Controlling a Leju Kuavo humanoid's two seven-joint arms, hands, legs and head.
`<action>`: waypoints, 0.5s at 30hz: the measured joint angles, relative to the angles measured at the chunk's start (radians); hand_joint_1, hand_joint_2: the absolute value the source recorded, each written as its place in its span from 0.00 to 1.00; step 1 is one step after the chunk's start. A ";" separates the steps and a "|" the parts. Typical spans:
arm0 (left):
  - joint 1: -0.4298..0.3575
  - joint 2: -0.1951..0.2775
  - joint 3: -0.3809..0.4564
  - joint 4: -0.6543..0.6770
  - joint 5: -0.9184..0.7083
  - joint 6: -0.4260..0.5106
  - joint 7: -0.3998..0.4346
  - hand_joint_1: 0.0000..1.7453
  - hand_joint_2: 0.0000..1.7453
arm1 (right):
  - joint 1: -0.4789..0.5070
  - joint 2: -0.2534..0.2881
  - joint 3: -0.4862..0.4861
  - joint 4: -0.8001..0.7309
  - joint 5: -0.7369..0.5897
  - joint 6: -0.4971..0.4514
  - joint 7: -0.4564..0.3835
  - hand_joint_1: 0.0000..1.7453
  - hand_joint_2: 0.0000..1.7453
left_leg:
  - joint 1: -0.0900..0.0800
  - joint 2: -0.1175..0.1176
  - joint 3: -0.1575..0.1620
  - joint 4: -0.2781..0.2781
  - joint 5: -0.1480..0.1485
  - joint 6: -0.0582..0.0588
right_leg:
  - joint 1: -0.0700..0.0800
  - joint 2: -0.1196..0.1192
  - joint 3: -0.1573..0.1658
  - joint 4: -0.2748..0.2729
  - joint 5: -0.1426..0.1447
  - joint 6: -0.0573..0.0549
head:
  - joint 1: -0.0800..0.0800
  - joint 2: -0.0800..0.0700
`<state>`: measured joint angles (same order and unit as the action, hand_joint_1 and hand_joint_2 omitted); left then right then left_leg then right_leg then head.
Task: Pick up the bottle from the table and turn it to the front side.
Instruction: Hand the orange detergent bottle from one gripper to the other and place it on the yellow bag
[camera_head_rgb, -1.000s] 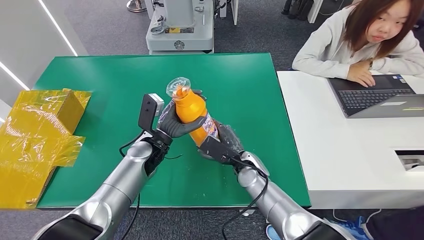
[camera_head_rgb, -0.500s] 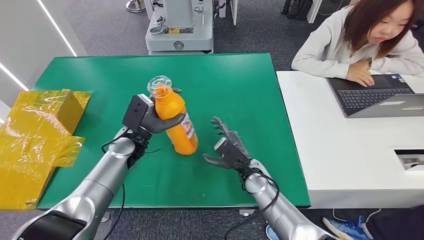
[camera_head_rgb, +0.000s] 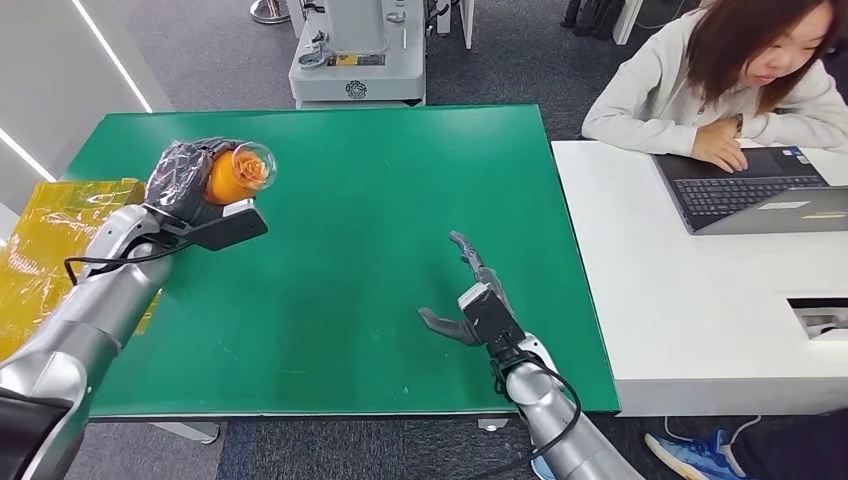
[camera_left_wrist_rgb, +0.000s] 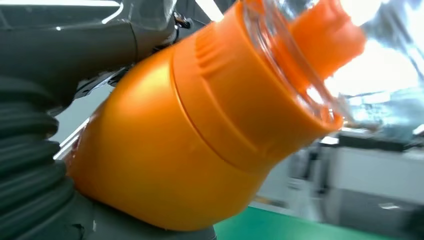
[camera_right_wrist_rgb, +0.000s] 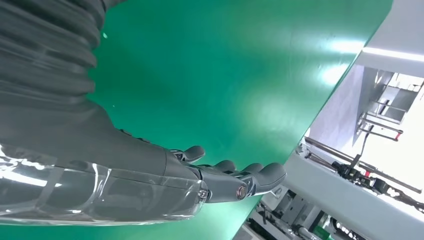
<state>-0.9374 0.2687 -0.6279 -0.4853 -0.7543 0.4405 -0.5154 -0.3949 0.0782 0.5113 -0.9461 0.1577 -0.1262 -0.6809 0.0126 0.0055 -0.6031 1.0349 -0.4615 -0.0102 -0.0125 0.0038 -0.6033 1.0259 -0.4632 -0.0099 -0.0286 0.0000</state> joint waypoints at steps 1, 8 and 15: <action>-0.003 0.023 -0.020 0.012 -0.062 0.030 0.037 1.00 1.00 | 0.008 -0.001 -0.001 -0.011 0.001 -0.001 0.000 0.00 1.00 | 0.000 0.000 0.000 0.000 0.000 0.000 | 0.000 0.000 0.000 0.000 0.000 0.000 | 0.000 0.000; -0.002 0.186 -0.149 0.093 -0.364 0.124 0.275 1.00 1.00 | 0.070 -0.023 -0.027 -0.074 0.002 -0.016 -0.009 0.00 1.00 | 0.000 0.001 0.000 -0.001 0.000 0.000 | 0.000 0.002 -0.001 0.000 -0.001 -0.001 | 0.000 0.000; 0.032 0.297 -0.230 0.144 -0.515 0.166 0.440 1.00 1.00 | 0.125 -0.045 -0.054 -0.113 0.000 -0.025 -0.019 0.00 1.00 | 0.000 0.001 -0.001 -0.001 -0.001 -0.001 | 0.000 0.001 -0.001 0.000 -0.001 -0.001 | 0.000 0.000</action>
<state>-0.9054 0.5657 -0.8578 -0.3412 -1.2696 0.6069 -0.0749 -0.2701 0.0336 0.4568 -1.0593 0.1576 -0.1510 -0.6995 0.0126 0.0063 -0.6037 1.0340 -0.4622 -0.0113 -0.0125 0.0044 -0.6043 1.0260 -0.4644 -0.0110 -0.0283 0.0000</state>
